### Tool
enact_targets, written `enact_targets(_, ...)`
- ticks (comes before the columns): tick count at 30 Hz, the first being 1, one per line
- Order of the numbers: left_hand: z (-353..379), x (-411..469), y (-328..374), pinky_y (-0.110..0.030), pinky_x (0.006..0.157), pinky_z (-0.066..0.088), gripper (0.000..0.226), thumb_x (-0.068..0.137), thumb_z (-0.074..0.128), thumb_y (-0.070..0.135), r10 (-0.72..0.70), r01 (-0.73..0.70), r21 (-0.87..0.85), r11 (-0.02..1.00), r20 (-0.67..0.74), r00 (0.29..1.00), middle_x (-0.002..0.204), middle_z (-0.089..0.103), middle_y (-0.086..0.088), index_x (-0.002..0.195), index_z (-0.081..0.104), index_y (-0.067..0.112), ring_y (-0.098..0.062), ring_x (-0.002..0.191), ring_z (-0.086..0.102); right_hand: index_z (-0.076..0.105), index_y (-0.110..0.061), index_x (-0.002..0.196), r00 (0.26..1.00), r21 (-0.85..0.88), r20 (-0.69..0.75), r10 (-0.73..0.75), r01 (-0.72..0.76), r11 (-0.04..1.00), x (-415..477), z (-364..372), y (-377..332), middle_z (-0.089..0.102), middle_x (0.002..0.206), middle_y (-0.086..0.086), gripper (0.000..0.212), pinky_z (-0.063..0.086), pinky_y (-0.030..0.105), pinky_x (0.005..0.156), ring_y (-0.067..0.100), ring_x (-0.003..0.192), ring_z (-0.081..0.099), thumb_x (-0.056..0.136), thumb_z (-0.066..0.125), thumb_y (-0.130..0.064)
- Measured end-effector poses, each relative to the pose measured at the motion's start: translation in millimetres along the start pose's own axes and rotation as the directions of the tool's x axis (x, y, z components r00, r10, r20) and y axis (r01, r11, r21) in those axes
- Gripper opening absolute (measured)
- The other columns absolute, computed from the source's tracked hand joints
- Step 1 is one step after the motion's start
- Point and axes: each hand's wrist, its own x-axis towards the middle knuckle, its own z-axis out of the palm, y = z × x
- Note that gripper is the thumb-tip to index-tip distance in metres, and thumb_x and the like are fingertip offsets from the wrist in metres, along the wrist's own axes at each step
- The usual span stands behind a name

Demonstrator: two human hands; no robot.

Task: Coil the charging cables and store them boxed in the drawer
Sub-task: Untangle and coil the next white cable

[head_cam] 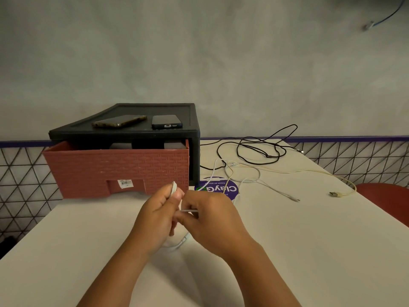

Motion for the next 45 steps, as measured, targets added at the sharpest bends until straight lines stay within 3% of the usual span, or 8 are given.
enact_targets(4, -2.6, -4.0, 9.7, -0.028, 0.056, 0.042, 0.034, 0.097, 0.039, 0.031, -0.145, 0.16, -0.212, 0.964, 0.081, 0.986, 0.045, 0.027, 0.003, 0.081, 0.056, 0.006, -0.007, 0.038, 0.024, 0.061, -0.022, 0.073, 0.974, 0.126, -0.219, 0.049, -0.022, 0.992, 0.9, 1.1, 5.2, 0.058, 0.065, -0.011, 0.017, 0.035, 0.014, 0.052, 0.006, 0.059, 0.05, 0.079, 0.064, -0.038)
enact_targets(10, -2.8, -7.5, 14.9, -0.029, 0.055, 0.037, 0.041, 0.083, 0.052, 0.044, -0.171, 0.235, -0.288, 0.928, 0.232, 0.958, 0.038, 0.023, 0.004, 0.07, 0.05, 0.005, -0.008, 0.033, 0.018, 0.063, -0.022, 0.075, 0.952, 0.198, -0.268, 0.147, -0.095, 0.976, 2.2, 6.4, 18.2, 0.05, 0.055, -0.024, 0.021, 0.033, 0.011, 0.051, 0.001, 0.056, 0.05, 0.082, 0.059, -0.042)
enact_targets(14, -5.2, -7.4, 13.3, -0.029, 0.054, 0.039, 0.042, 0.087, 0.052, 0.043, -0.153, 0.246, -0.364, 0.899, 0.265, 0.952, 0.039, 0.022, 0.004, 0.054, 0.05, 0.016, -0.008, 0.031, 0.018, 0.068, -0.025, 0.09, 0.961, 0.254, -0.175, 0.216, -0.168, 0.953, 3.8, 9.3, 24.4, 0.064, 0.081, -0.009, 0.031, 0.047, 0.026, 0.069, 0.007, 0.077, 0.057, 0.086, 0.05, -0.05)
enact_targets(16, -5.5, -7.5, 14.3, -0.028, 0.053, 0.039, 0.04, 0.084, 0.046, 0.041, -0.144, 0.245, -0.373, 0.895, 0.277, 0.95, 0.039, 0.022, 0.004, 0.051, 0.048, 0.018, -0.008, 0.031, 0.017, 0.068, -0.026, 0.095, 0.968, 0.289, -0.1, 0.23, -0.193, 0.938, 3.6, 10.1, 24.7, 0.065, 0.087, -0.007, 0.032, 0.047, 0.026, 0.074, 0.005, 0.083, 0.057, 0.09, 0.047, -0.049)
enact_targets(21, -7.0, -7.2, 14.3, -0.026, 0.049, 0.04, 0.041, 0.082, 0.043, 0.041, -0.157, 0.278, -0.41, 0.869, 0.303, 0.94, 0.038, 0.02, 0.004, 0.049, 0.044, 0.018, -0.008, 0.031, 0.017, 0.06, -0.016, 0.083, 0.963, 0.369, 0.053, 0.263, -0.264, 0.891, 3.2, 6.0, 18.5, 0.057, 0.071, -0.008, 0.033, 0.038, 0.022, 0.063, 0.001, 0.063, 0.047, 0.093, 0.044, -0.043)
enact_targets(27, -5.1, -7.1, 15.6, -0.026, 0.048, 0.039, 0.041, 0.081, 0.044, 0.042, -0.187, 0.299, -0.435, 0.849, 0.282, 0.941, 0.038, 0.02, 0.004, 0.049, 0.043, 0.017, -0.007, 0.03, 0.019, 0.05, -0.002, 0.076, 0.964, 0.419, 0.053, 0.26, -0.258, 0.871, 3.7, 4.5, 13.0, 0.053, 0.07, 0.007, 0.043, 0.033, 0.023, 0.057, 0.008, 0.061, 0.041, 0.094, 0.046, -0.04)
enact_targets(40, -4.6, -6.0, 13.0, -0.024, 0.043, 0.042, 0.037, 0.078, 0.048, 0.04, -0.227, 0.298, -0.388, 0.872, 0.219, 0.949, 0.039, 0.025, 0.001, 0.062, 0.047, 0.006, -0.01, 0.032, 0.024, 0.048, -0.024, 0.067, 0.964, 0.399, 0.062, 0.258, -0.261, 0.879, 4.9, 4.1, 15.4, 0.045, 0.054, -0.011, 0.027, 0.035, 0.026, 0.058, 0.004, 0.054, 0.039, 0.094, 0.053, -0.029)
enact_targets(45, -5.4, -7.8, 15.6, -0.019, 0.036, 0.033, 0.031, 0.078, 0.05, 0.034, -0.246, 0.339, -0.449, 0.827, 0.254, 0.936, 0.041, 0.024, 0.003, 0.067, 0.051, 0.005, -0.006, 0.031, 0.022, 0.049, -0.031, 0.061, 0.962, 0.418, 0.052, 0.268, -0.265, 0.869, 5.0, 2.7, 16.6, 0.05, 0.051, -0.018, 0.032, 0.036, 0.021, 0.056, 0.001, 0.052, 0.043, 0.092, 0.055, -0.026)
